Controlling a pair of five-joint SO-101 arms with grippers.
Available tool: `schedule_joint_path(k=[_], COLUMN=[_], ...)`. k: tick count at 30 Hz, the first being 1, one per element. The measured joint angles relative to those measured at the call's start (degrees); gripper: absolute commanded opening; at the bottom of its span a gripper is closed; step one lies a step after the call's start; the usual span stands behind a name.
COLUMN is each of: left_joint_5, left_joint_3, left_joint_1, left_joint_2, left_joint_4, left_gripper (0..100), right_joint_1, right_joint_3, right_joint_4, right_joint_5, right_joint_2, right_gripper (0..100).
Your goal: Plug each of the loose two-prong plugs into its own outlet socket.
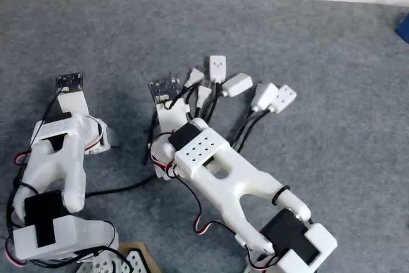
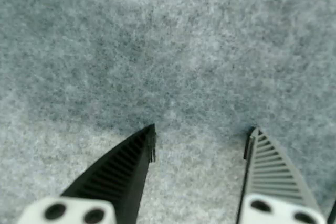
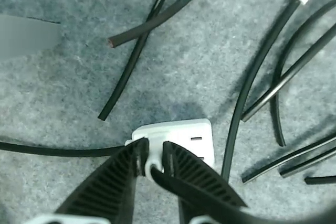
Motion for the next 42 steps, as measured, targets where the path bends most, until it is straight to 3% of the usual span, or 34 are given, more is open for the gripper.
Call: schedule_joint_path(k=[12,19,26,30,35,38,42], left_joint_5=[0.00,0.00,0.00,0.00,-5.98,-12.84,-20.48], left_joint_3=[0.00,0.00,0.00,0.00,-2.55,-6.51,-12.92], left_joint_1=[0.00,0.00,0.00,0.00,0.88,7.03,19.52], left_joint_2=[0.00,0.00,0.00,0.00,0.09,0.09,0.09], left_joint_4=[0.00,0.00,0.00,0.00,2.99,10.55,21.01], left_gripper=[27,27,27,27,27,27,25], right_joint_1=[-3.78,-3.78,-3.08,3.16,21.10,29.71,30.07], right_joint_3=[-9.67,-13.98,-23.82,-25.49,-21.89,-11.34,11.34], right_joint_4=[14.95,17.85,27.52,32.00,35.87,31.74,16.79], right_joint_5=[5.89,8.26,8.53,12.57,19.78,21.54,21.71], right_joint_2=[2.55,2.64,-2.73,-8.88,-17.32,-22.59,-31.38], right_gripper=[31.4,33.7,33.7,33.7,33.7,33.7,33.7])
